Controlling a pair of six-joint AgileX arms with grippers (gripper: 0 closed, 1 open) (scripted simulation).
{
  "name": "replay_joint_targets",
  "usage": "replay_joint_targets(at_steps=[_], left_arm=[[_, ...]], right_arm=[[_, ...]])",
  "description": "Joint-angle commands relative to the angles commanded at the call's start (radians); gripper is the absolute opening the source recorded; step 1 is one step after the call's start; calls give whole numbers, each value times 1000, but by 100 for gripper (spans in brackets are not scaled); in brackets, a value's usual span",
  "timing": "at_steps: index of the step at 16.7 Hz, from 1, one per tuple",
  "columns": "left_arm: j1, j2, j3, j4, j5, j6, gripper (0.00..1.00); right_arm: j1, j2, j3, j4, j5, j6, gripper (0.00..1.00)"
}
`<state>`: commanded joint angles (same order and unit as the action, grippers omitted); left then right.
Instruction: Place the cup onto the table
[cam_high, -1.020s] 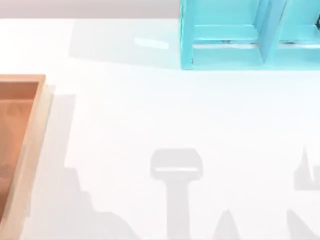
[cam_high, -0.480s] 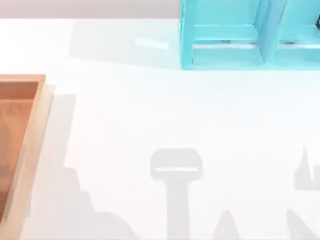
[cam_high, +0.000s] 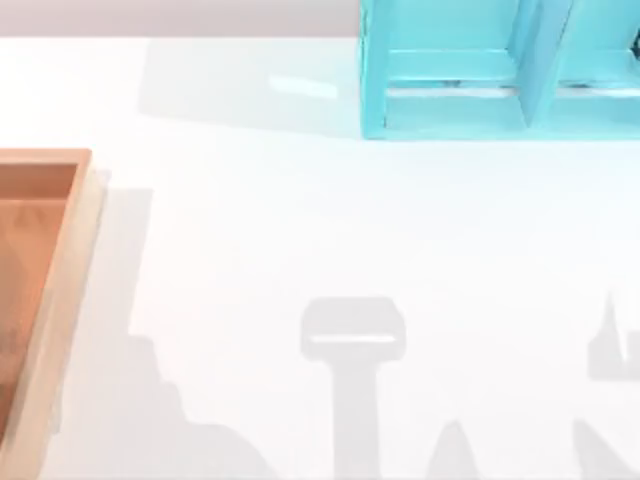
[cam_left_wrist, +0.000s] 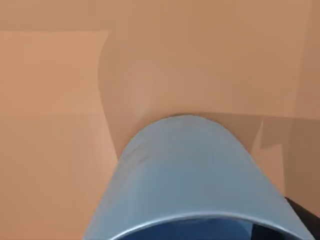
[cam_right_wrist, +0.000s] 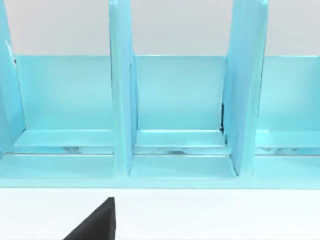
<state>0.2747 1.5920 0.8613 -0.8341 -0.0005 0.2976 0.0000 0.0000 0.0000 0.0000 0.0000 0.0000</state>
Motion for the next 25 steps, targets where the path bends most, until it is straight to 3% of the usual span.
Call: replay_joint_targets(at_steps=[6, 15, 22, 25], left_arm=[[-7, -22, 101, -30, -10, -125, 0], [-372, -138, 270, -389, -5, -392, 0], [-404, -142, 272, -421, -1, -409, 0], [-471, -101, 308, -437, -2, -476, 0]], right_arm=[[0, 0, 0, 0, 0, 0, 100], [0, 0, 0, 0, 0, 0, 100], [0, 0, 0, 0, 0, 0, 100], [0, 0, 0, 0, 0, 0, 100]])
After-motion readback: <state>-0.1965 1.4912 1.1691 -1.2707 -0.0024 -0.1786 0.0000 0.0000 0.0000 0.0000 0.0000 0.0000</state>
